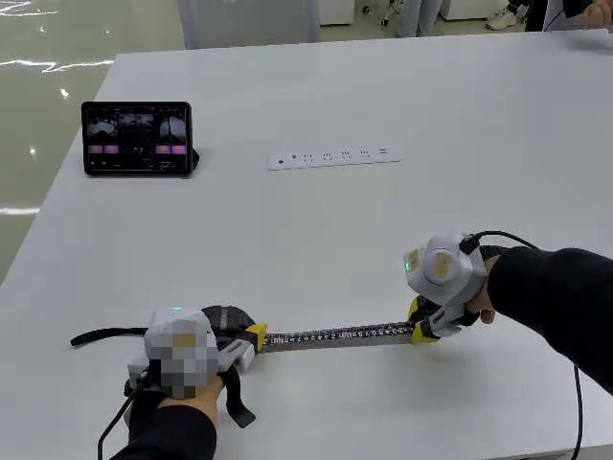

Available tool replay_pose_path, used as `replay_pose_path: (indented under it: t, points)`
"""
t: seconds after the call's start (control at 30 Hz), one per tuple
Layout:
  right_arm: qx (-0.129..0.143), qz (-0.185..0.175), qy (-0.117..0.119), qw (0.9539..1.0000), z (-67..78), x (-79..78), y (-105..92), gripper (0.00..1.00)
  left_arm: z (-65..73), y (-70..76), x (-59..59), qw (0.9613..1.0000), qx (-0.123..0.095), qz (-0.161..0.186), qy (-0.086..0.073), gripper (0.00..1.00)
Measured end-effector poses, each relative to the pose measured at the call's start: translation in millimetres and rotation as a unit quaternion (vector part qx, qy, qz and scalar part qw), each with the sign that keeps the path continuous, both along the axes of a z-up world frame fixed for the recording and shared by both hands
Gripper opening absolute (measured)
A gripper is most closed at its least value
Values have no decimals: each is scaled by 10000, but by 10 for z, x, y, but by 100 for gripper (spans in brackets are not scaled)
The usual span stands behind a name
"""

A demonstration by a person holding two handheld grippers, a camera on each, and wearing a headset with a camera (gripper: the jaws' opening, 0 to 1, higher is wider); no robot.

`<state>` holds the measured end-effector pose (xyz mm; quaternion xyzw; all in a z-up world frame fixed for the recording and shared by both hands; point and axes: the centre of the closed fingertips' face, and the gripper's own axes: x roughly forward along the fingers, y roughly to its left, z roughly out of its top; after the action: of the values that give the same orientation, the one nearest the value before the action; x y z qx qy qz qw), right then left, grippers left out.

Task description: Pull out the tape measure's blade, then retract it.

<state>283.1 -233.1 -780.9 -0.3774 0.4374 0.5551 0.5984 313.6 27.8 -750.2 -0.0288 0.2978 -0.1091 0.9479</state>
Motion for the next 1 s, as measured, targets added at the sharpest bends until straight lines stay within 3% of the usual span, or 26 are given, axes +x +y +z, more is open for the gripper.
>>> replay_pose_path:
  t: [0.4,0.77,0.87,1.0]
  points:
    - [-232,-29,49,9997,2,3,34,11,-10,-4,-6,10000,45,-47,71,63]
    - [-160,-147,53,9997,5,6,77,11,-10,-7,-5,9999,36,-54,88,63]
    - [-84,32,-17,10000,6,-4,89,10,-12,-6,-1,9999,0,-48,109,63]
    - [46,-218,42,9997,9,5,116,10,-10,-3,3,9999,-35,-63,96,62]
